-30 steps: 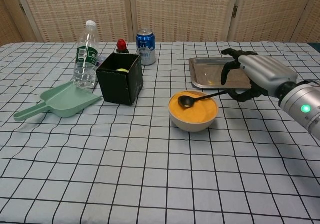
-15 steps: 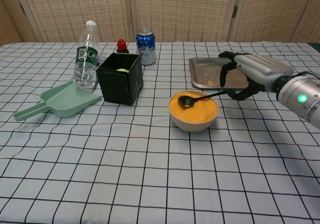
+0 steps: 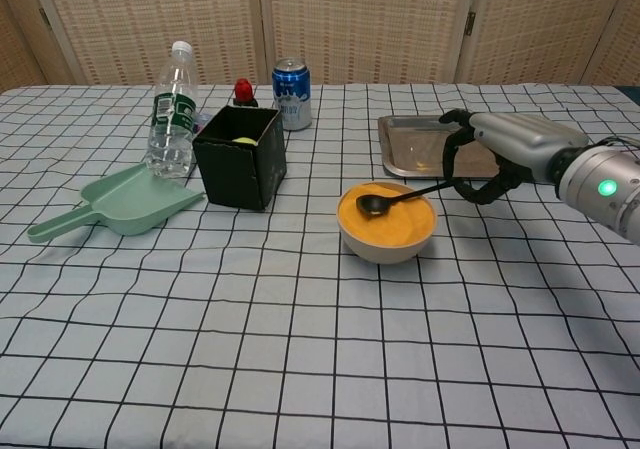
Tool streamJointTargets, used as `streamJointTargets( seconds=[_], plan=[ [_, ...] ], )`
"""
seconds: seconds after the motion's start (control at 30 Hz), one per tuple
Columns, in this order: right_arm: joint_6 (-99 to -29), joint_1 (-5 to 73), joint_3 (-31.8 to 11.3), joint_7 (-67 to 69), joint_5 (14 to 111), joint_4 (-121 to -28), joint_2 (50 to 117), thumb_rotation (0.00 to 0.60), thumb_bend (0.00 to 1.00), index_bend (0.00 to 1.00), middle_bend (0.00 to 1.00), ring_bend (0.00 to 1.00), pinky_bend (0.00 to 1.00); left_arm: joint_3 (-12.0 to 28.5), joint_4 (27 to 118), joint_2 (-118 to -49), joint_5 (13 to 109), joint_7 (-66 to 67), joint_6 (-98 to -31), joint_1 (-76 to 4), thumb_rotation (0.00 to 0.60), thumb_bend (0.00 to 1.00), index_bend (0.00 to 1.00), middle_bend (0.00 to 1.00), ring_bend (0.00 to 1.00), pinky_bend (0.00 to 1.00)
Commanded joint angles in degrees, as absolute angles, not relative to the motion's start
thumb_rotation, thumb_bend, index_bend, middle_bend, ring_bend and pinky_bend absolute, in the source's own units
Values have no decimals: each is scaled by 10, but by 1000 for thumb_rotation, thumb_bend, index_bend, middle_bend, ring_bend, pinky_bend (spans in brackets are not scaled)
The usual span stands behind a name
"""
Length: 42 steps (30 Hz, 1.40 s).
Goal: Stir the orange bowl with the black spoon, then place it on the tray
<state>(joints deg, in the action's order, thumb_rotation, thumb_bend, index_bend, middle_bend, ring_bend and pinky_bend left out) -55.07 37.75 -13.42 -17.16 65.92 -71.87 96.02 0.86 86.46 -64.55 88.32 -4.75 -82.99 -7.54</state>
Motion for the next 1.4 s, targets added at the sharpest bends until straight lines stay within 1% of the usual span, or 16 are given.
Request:
streamJointTargets(
  seconds=[0.03, 0.77, 1.17, 1.27, 1.4],
  plan=[
    [-551, 378, -133, -172, 657, -720, 959, 600, 363, 495, 0, 0, 0, 8, 863, -646, 883, -48, -830, -76, 600, 447, 0, 0, 0, 78],
    [-559, 382, -124, -164, 658, -714, 966, 600, 363, 535, 0, 0, 0, 8, 863, -645, 884, -50, -830, -76, 600, 447, 0, 0, 0, 78],
    [-565, 382, -121, -165, 660, -714, 967, 600, 364, 608, 0, 0, 0, 7, 863, -645, 884, -50, -830, -76, 600, 447, 0, 0, 0, 78],
    [-566, 382, -120, -166, 660, -713, 967, 600, 403, 635, 2, 0, 0, 8, 863, -645, 883, -50, -830, -76, 600, 447, 0, 0, 0, 78],
    [-574, 381, -121, -153, 672, -714, 967, 600, 533, 693, 26, 0, 0, 7, 863, -645, 884, -52, -831, -76, 600, 447, 0, 0, 0, 79]
  ],
)
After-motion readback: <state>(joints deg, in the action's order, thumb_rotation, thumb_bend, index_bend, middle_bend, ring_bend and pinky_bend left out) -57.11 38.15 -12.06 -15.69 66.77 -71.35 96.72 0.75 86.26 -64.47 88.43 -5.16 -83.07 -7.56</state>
